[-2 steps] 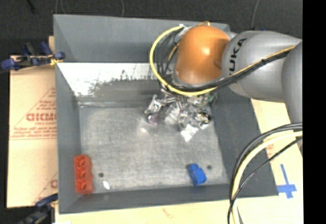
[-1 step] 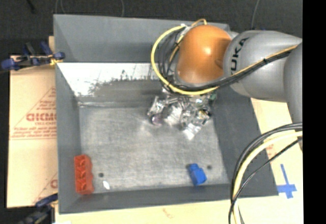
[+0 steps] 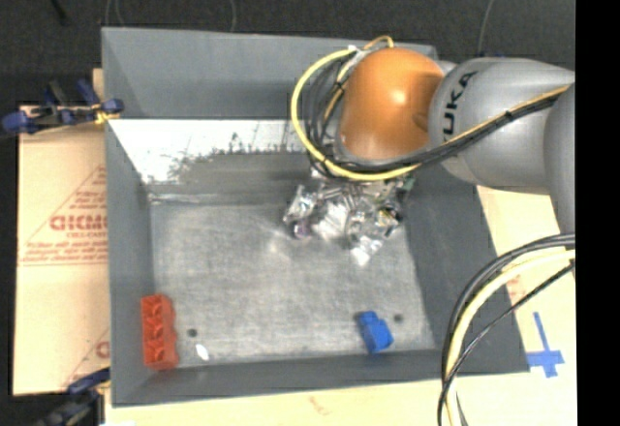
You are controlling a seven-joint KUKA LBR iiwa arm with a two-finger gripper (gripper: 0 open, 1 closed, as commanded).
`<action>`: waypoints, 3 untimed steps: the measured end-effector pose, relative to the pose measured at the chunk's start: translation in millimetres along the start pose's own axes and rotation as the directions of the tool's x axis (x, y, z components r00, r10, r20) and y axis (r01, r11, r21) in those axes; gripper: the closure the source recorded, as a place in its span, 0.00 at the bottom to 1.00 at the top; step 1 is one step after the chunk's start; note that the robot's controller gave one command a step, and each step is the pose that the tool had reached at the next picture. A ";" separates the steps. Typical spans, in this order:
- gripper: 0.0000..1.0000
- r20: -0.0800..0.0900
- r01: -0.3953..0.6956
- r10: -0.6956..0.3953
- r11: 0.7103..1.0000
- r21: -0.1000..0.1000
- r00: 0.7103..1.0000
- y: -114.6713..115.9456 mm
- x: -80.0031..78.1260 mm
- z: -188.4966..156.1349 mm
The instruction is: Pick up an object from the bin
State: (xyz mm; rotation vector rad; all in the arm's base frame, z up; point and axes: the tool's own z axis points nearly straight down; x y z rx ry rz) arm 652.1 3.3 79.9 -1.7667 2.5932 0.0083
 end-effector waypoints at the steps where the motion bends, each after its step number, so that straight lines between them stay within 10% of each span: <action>1: 0.00 0.002 0.034 -0.034 0.999 0.001 0.999 -2.0 1.6 0.0; 2: 1.00 0.000 0.030 -0.030 1.000 0.003 1.000 -3.5 3.0 -1.0; 3: 1.00 -0.002 0.075 -0.075 0.997 0.014 0.997 6.3 -2.7 -177.4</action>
Offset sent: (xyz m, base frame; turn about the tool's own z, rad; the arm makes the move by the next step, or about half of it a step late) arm 0.0009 -0.0050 -0.0006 -0.0374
